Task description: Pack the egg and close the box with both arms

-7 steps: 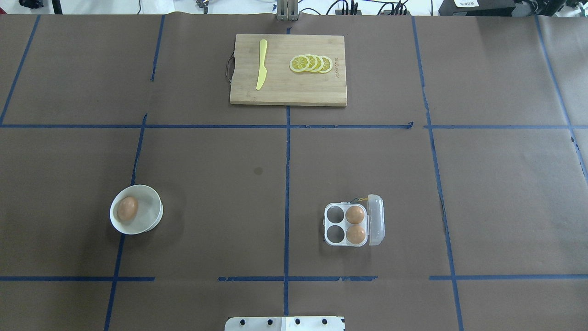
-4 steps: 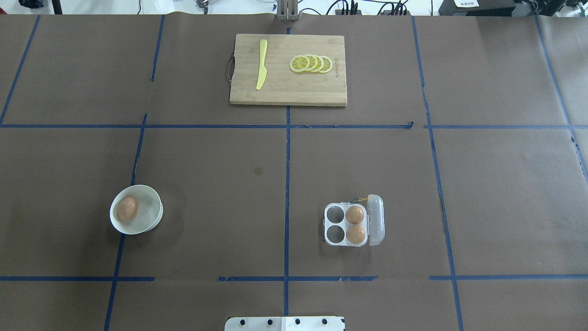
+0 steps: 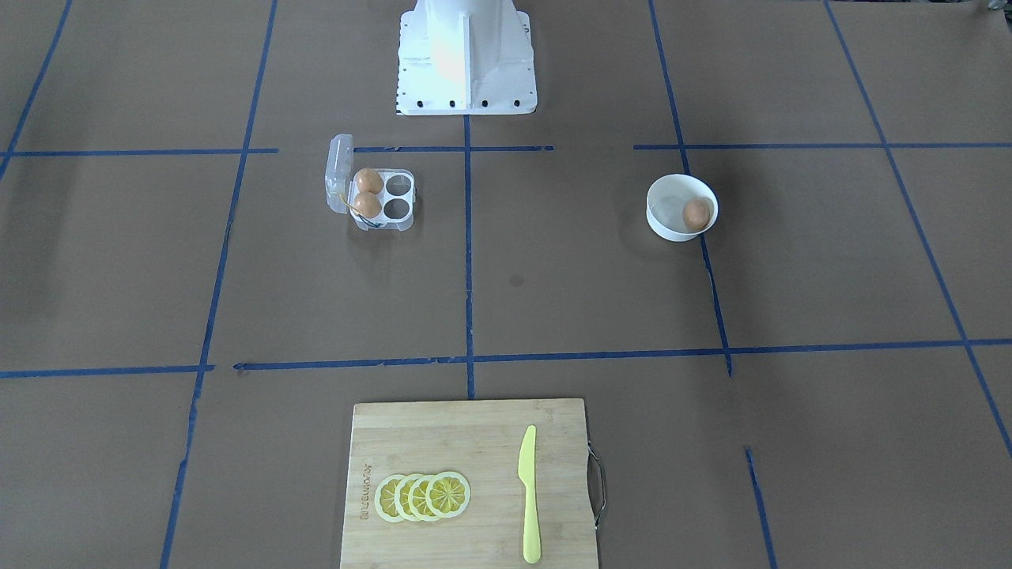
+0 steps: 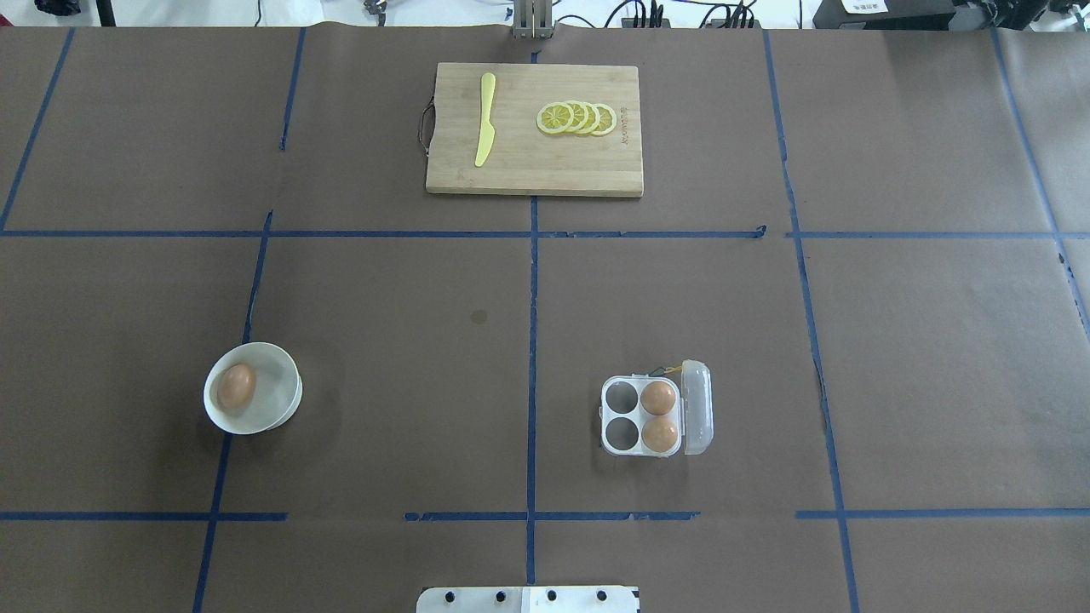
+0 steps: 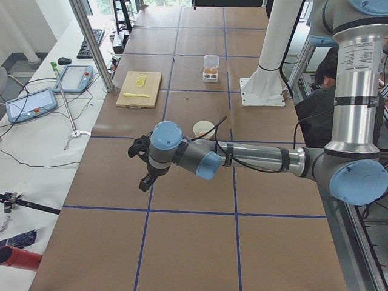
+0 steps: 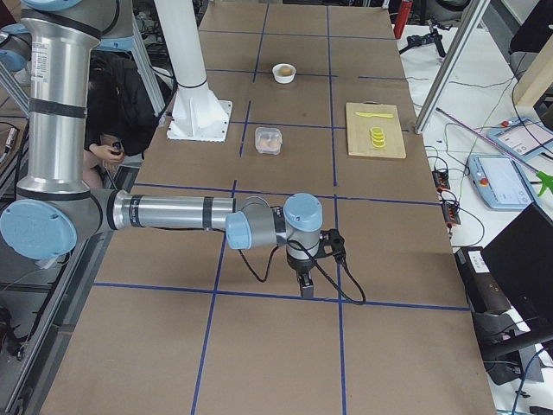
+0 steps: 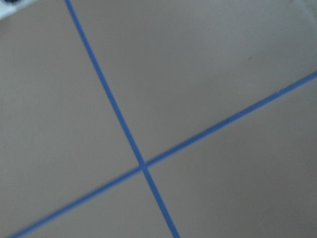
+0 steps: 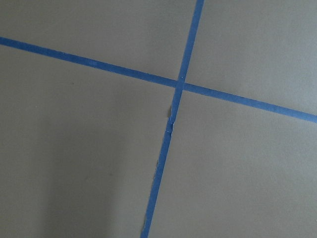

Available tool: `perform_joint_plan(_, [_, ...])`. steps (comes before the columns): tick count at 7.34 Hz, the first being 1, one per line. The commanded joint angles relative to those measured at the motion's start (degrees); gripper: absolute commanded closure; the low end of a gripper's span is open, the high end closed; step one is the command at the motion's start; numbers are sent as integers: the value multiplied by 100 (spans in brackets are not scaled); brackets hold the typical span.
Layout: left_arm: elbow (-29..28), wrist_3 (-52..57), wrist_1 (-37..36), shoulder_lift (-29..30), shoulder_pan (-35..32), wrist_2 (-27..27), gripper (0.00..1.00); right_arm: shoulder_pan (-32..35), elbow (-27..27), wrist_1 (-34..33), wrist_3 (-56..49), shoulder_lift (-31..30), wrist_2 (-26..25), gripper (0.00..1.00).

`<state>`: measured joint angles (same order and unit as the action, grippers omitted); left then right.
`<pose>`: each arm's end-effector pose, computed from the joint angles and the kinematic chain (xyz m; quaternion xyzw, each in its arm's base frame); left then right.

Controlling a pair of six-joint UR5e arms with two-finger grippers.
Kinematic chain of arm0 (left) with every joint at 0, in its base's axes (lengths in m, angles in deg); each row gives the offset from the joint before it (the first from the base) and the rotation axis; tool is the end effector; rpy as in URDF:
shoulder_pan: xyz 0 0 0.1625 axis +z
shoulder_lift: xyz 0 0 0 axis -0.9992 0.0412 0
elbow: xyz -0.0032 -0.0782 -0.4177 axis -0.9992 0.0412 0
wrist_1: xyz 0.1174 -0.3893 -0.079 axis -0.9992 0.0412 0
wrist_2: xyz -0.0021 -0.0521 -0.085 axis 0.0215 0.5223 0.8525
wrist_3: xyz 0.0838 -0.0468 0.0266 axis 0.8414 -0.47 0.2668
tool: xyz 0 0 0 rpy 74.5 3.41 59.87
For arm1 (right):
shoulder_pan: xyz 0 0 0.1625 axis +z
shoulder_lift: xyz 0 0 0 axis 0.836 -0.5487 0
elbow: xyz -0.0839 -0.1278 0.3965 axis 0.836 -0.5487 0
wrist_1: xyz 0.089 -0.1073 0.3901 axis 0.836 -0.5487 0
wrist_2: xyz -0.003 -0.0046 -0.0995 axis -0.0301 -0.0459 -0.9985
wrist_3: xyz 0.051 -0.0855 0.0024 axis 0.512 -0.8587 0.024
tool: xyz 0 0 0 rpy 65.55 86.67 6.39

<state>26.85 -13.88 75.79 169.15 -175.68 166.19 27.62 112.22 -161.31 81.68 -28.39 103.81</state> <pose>-0.0449 -0.5127 0.5611 0.2908 0.3502 0.2052 0.8664 0.0250 -0.4537 0.6446 0.0674 -0.3410 -0.0940 0.9329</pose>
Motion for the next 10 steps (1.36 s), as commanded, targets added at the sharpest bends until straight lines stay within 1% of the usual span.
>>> perform_joint_plan(1, [-233, -150, 867, 271, 6, 28, 0, 3, 0, 2, 9, 44, -4, 0])
perform_joint_plan(2, [-259, -290, 989, 288, 15, 211, 0, -6, 0, -7, 9, 62, -4, 0])
perform_joint_plan(3, [-250, -335, 1756, 245, 76, 343, 0, -6, 0, -7, 9, 88, 14, 0])
perform_joint_plan(4, [-216, -675, 1929, 201, 590, 336, 0, -6, -52, -7, 44, 88, 214, 0])
perform_joint_plan(5, [-128, -1809, 1940, 227, 952, 310, 0, -6, -52, -7, 44, 88, 329, 0])
perform_joint_plan(6, [221, -2778, 1940, 184, 1286, 188, 0, -6, -61, -7, 44, 88, 330, 0])
perform_joint_plan(7, [520, -3162, 1940, -34, 1629, -118, 0, -6, -61, -7, 44, 88, 330, 0])
perform_joint_plan(8, [897, -3592, 1940, -280, 2041, -635, 0, -6, -44, -7, 44, 88, 339, 0])
perform_joint_plan(9, [1136, -4031, 1940, -404, 2428, -831, 0, -6, -44, -7, 44, 88, 339, 0])
perform_joint_plan(10, [1391, -4358, 1940, -423, 2963, -1225, 0, -6, -44, -7, 44, 97, 330, 0])
